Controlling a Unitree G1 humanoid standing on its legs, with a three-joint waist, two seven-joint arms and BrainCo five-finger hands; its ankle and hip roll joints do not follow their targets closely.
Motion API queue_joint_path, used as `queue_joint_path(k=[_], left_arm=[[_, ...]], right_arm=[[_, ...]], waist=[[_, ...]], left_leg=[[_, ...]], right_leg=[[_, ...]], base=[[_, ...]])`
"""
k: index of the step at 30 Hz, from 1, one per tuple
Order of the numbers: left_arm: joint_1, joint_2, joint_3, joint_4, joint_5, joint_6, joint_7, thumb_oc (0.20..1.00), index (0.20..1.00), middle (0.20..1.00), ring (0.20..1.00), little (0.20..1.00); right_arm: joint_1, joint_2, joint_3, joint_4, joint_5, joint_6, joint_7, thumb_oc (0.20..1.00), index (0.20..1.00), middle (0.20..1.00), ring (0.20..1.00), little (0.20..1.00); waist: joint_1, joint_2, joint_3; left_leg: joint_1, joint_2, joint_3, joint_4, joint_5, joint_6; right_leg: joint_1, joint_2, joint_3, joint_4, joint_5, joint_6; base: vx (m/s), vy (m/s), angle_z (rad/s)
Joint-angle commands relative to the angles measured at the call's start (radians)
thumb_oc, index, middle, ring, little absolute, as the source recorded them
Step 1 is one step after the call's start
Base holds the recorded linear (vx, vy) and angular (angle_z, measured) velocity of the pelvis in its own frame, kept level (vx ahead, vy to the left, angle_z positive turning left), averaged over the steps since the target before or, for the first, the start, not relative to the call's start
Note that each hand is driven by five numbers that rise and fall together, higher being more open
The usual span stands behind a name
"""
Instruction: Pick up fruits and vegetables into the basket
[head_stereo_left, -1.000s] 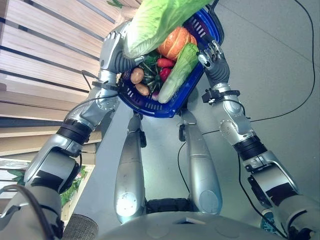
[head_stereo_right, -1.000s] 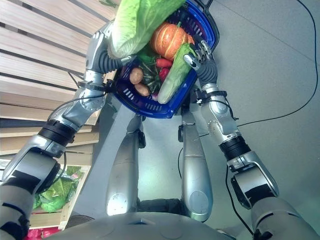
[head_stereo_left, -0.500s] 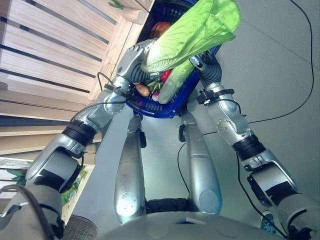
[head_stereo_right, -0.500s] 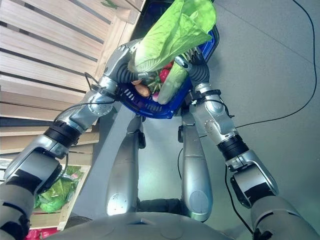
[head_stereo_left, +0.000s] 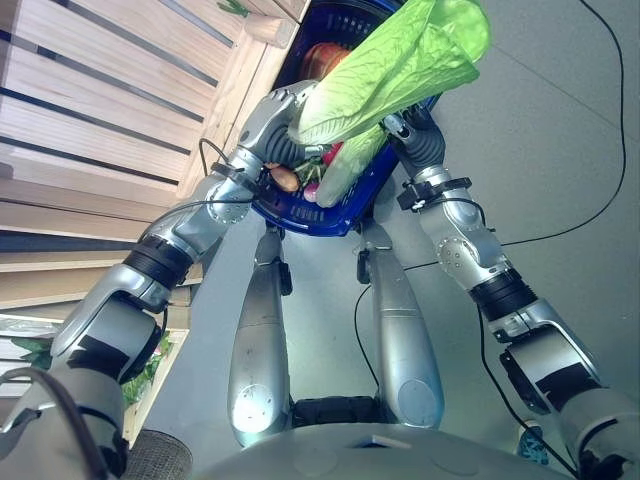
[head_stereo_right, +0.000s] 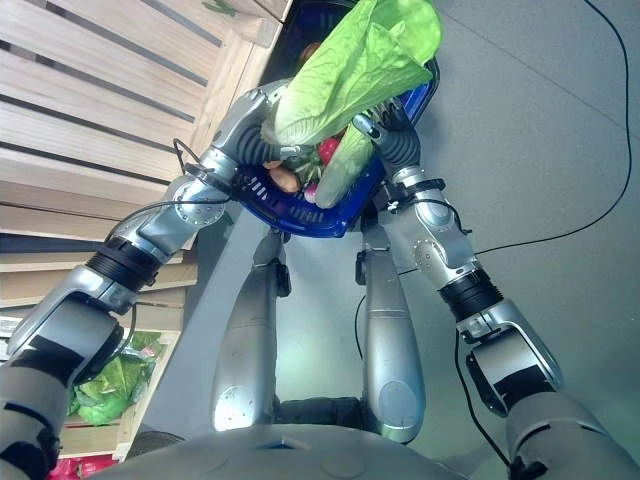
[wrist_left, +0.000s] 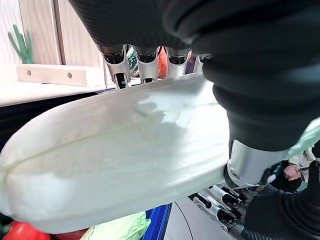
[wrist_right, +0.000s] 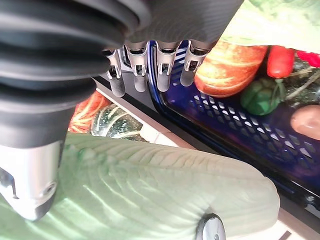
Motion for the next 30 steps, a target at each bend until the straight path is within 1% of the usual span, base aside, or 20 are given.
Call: queue_joint_path(k=[1,7,11,13,15,20,26,27,28,30], left_arm=[[-0.010,0.000,-0.063,-0.116,-0.023,-0.016,-0.086,0.200,0.200,0.200,0.200,0.200],[-0.011,0.010,-0.083,-0.115,-0.041,0.007,-0.126,0.200,0.200,0.200,0.200,0.200],[-0.009,0.014,-0.089,-0.119,-0.044,0.039,-0.144,0.200,0.200,0.200,0.200,0.200],[-0.005,0.016,-0.088,-0.119,-0.052,0.069,-0.140,0.200,0.200,0.200,0.200,0.200],[-0.003,0.016,-0.087,-0.119,-0.053,0.075,-0.139,0.200,0.200,0.200,0.200,0.200],[0.003,0.017,-0.080,-0.118,-0.047,0.121,-0.160,0.200,0.200,0.200,0.200,0.200],[-0.002,0.021,-0.094,-0.122,-0.049,0.143,-0.206,0.200,0.200,0.200,0.200,0.200],[-0.002,0.024,-0.097,-0.123,-0.052,0.143,-0.211,0.200,0.200,0.200,0.200,0.200],[-0.004,0.024,-0.099,-0.123,-0.053,0.144,-0.217,0.200,0.200,0.200,0.200,0.200],[-0.005,0.023,-0.102,-0.120,-0.051,0.141,-0.222,0.200,0.200,0.200,0.200,0.200]], right_arm=[[-0.017,0.015,0.028,-0.161,0.021,-0.022,0.079,1.000,1.000,1.000,1.000,1.000],[-0.019,-0.001,0.033,-0.185,0.038,-0.032,0.111,1.000,1.000,1.000,1.000,1.000],[-0.019,-0.009,0.031,-0.208,0.041,-0.033,0.123,1.000,1.000,1.000,1.000,1.000],[-0.019,-0.012,0.031,-0.221,0.044,-0.031,0.129,1.000,1.000,1.000,1.000,1.000],[-0.019,-0.013,0.032,-0.225,0.042,-0.030,0.126,1.000,1.000,1.000,1.000,1.000],[-0.019,-0.013,0.029,-0.234,0.044,-0.035,0.134,1.000,1.000,1.000,1.000,1.000],[-0.021,-0.012,0.026,-0.238,0.063,-0.050,0.139,1.000,1.000,1.000,1.000,1.000],[-0.020,-0.013,0.026,-0.240,0.066,-0.057,0.139,0.934,0.934,0.934,0.934,0.934],[-0.020,-0.011,0.023,-0.242,0.069,-0.067,0.135,0.200,0.200,0.200,0.200,0.200],[-0.018,-0.006,0.020,-0.240,0.077,-0.069,0.146,0.200,0.200,0.200,0.200,0.200]], waist=[[0.007,-0.019,-0.040],[0.006,-0.019,-0.040],[0.005,-0.020,-0.040],[0.005,-0.021,-0.040],[0.005,-0.021,-0.040],[0.008,-0.021,-0.040],[0.007,-0.019,-0.040],[0.007,-0.019,-0.040],[0.006,-0.019,-0.040],[0.006,-0.018,-0.040]], left_leg=[[-0.008,-0.046,0.040,0.023,-0.052,0.008],[-0.008,-0.046,0.039,0.020,-0.052,0.007],[-0.009,-0.046,0.039,0.018,-0.052,0.008],[-0.010,-0.046,0.038,0.019,-0.053,0.009],[-0.010,-0.046,0.037,0.019,-0.053,0.009],[-0.012,-0.047,0.036,0.018,-0.052,0.010],[-0.011,-0.046,0.037,0.016,-0.051,0.009],[-0.009,-0.046,0.037,0.013,-0.050,0.009],[-0.009,-0.046,0.037,0.012,-0.050,0.009],[-0.007,-0.046,0.037,0.011,-0.050,0.010]], right_leg=[[0.055,0.023,-0.062,-0.017,-0.014,0.065],[0.055,0.022,-0.062,-0.021,-0.011,0.068],[0.052,0.023,-0.063,-0.021,-0.010,0.068],[0.050,0.023,-0.063,-0.020,-0.010,0.069],[0.051,0.024,-0.063,-0.020,-0.010,0.069],[0.051,0.023,-0.066,-0.023,-0.010,0.069],[0.053,0.021,-0.068,-0.026,-0.010,0.070],[0.054,0.021,-0.068,-0.027,-0.009,0.070],[0.055,0.020,-0.068,-0.029,-0.009,0.070],[0.056,0.021,-0.068,-0.029,-0.008,0.070]], base=[[0.00,0.000,0.00],[0.00,0.000,0.00],[0.00,0.000,0.00],[0.00,0.000,0.00],[0.00,0.000,0.00],[0.00,0.000,0.00],[0.00,0.000,0.00],[0.00,0.000,0.00],[0.00,0.000,0.00],[0.00,0.000,0.00]])
